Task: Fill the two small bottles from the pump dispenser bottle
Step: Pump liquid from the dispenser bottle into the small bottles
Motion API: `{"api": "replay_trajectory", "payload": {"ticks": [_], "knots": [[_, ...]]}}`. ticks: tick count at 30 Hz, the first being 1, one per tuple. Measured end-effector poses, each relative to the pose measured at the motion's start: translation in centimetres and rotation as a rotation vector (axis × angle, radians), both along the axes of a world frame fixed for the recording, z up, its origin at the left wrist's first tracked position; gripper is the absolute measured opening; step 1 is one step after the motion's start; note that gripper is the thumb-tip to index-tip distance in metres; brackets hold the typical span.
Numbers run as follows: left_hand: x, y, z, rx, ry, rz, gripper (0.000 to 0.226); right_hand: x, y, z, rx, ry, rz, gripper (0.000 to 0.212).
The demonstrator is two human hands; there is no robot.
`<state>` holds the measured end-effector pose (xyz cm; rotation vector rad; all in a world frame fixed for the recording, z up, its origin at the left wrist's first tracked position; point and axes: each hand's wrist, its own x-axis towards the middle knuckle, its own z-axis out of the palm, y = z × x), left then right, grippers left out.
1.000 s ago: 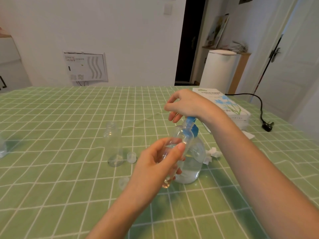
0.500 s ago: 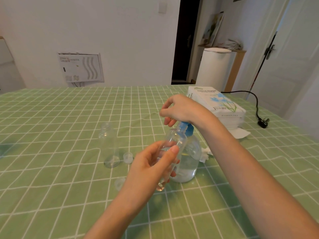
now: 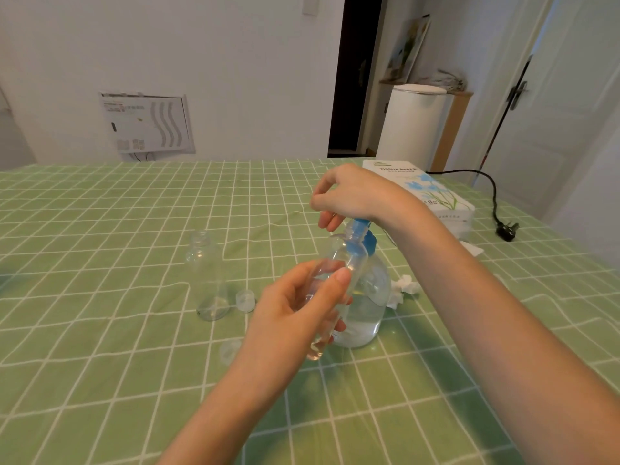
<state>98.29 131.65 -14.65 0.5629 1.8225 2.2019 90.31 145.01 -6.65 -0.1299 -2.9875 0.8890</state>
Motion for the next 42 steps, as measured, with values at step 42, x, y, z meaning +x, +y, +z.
{"api": "replay_trajectory", "payload": {"ticks": [42], "knots": [[0.0, 0.0, 0.1, -0.013, 0.022, 0.009, 0.043, 0.1, 0.0, 0.5, -0.007, -0.002, 0.039, 0.024]]}}
